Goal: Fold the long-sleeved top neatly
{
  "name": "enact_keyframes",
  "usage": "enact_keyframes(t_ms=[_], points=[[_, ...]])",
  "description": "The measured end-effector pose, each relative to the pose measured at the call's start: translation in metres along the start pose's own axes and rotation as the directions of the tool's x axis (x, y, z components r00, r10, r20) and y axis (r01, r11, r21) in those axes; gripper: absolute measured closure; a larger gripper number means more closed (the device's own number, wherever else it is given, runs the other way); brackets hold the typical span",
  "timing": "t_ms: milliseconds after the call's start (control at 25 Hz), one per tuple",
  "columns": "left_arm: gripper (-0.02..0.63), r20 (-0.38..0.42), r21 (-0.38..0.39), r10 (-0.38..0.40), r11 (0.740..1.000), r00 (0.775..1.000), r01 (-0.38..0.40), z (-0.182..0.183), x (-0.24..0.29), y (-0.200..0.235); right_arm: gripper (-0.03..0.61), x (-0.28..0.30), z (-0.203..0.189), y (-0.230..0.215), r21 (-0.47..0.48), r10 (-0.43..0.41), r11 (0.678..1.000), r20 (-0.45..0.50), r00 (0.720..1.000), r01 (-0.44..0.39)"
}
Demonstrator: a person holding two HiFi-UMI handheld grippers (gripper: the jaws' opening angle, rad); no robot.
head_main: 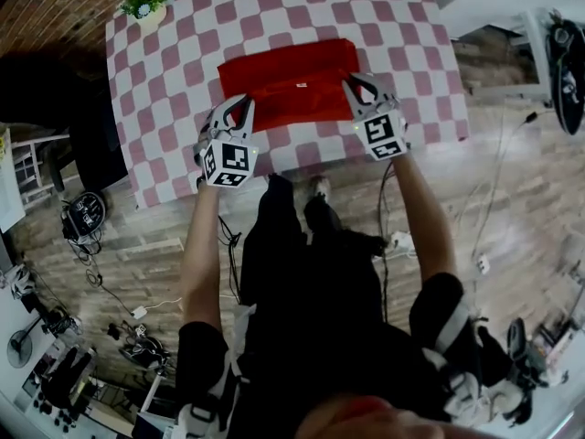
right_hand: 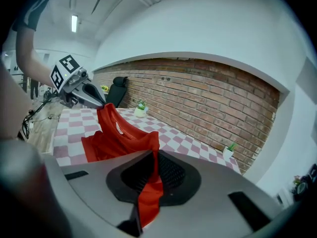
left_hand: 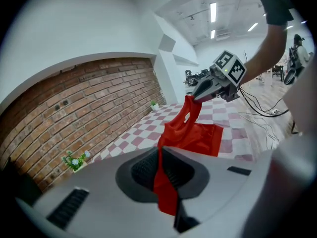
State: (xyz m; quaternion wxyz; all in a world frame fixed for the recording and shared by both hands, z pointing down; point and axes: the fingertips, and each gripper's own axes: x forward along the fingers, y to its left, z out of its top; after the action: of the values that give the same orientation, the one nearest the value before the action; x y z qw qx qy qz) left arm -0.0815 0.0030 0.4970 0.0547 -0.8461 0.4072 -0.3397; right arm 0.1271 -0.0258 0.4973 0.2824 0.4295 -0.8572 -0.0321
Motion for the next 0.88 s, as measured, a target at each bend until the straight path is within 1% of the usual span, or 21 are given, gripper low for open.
enact_keyframes(t_ms=[120, 360, 520, 640, 720, 760, 880], points=[[0.591, -0.029, -0.006, 0.015, 1.0, 0.999, -0.015, -0.02, 0.001, -0.019, 0.548, -0.008, -0.019, 0.017, -0.017, 0.022, 1.0, -0.02, 1.0, -0.022], [0.589, -0.097, -0.058, 0.011, 0.998, 0.995, -0.017, -0.066, 0.004, -0.061, 0.548, -0.017, -0.068, 0.055, -0.02, 0.067, 0.997, -0.065, 0.996, -0.069], [0.589, -0.149, -0.094, -0.013, 0.996, 0.989, -0.001, -0.092, 0.009, -0.088, 0.546, -0.019, -0.097, 0.074, -0.016, 0.085, 0.996, -0.114, 0.99, -0.088], [0.588, -0.188, -0.136, -0.053, 0.99, 0.981, 0.027, -0.11, 0.015, -0.106, 0.546, -0.017, -0.114, 0.084, -0.007, 0.086, 0.996, -0.156, 0.984, -0.088], [0.576, -0.211, -0.167, -0.074, 0.985, 0.975, 0.039, -0.119, 0.017, -0.116, 0.546, -0.017, -0.123, 0.09, 0.003, 0.093, 0.996, -0.186, 0.978, -0.094], [0.559, -0.224, -0.18, -0.084, 0.983, 0.971, 0.043, -0.123, 0.017, -0.12, 0.545, -0.018, -0.127, 0.094, 0.007, 0.098, 0.995, -0.198, 0.975, -0.098], [0.526, -0.256, -0.204, -0.101, 0.978, 0.961, 0.049, -0.132, 0.014, -0.131, 0.535, -0.022, -0.134, 0.099, 0.012, 0.1, 0.995, -0.214, 0.972, -0.1]])
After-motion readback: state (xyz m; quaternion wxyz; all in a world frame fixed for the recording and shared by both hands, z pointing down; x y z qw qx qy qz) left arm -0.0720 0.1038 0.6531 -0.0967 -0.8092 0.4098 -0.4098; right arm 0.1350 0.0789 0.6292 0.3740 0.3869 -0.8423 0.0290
